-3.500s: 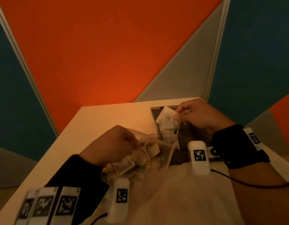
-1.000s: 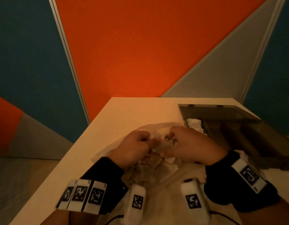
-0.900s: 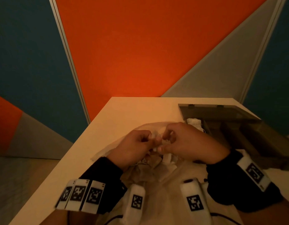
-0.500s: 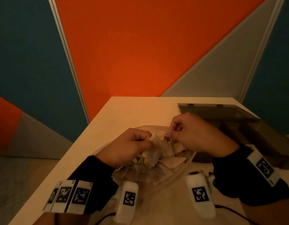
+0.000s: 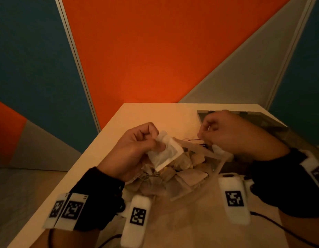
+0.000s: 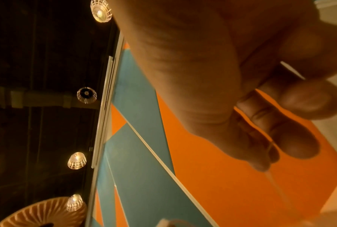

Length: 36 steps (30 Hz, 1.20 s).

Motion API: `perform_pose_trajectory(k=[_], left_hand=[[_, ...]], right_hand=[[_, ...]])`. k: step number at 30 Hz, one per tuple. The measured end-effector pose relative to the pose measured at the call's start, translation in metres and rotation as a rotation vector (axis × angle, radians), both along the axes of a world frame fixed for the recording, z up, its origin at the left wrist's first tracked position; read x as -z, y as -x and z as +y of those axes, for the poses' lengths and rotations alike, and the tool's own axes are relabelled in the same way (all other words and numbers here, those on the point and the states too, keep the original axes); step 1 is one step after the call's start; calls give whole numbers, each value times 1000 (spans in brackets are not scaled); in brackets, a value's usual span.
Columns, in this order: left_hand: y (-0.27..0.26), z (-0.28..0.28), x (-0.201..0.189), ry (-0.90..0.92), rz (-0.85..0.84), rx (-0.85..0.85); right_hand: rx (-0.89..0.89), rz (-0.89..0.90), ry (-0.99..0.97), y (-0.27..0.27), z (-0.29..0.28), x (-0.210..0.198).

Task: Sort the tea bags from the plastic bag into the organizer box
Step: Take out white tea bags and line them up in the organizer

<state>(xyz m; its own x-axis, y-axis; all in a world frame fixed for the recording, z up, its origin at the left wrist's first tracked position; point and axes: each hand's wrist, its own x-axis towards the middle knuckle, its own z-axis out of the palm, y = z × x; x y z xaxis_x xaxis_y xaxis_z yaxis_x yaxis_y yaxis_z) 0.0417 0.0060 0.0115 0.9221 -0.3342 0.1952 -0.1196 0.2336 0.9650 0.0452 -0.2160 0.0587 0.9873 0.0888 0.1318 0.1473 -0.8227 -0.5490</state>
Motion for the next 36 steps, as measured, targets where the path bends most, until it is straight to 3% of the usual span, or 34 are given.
perform_pose_trajectory(k=[6,10,18,23,27,31,34,36], left_hand=[[6,-5,-1,-29,-16,-35],[8,-6,-1,-61,-67,-71],[14,-6,-3,-161,-55,16],[13,-2,-7,-16,-48,-20],[10,2,-9,44,-29,-32],[12,1,-8,-5,-18,-38],[14,1,-12,13,-17,-65],[15,1,-13,23,-20,-70]], right_hand=[[-196,155,-275,26,21,-15],[-329,129,-95,25,33,-5],[-362,66,-188,24,27,-7],[-256,91,-152,14,15,-3],[-294,114,114,14,16,5],[-391,349,348,18,33,25],[-395,269,612,15,39,40],[-392,268,674,10,38,51]])
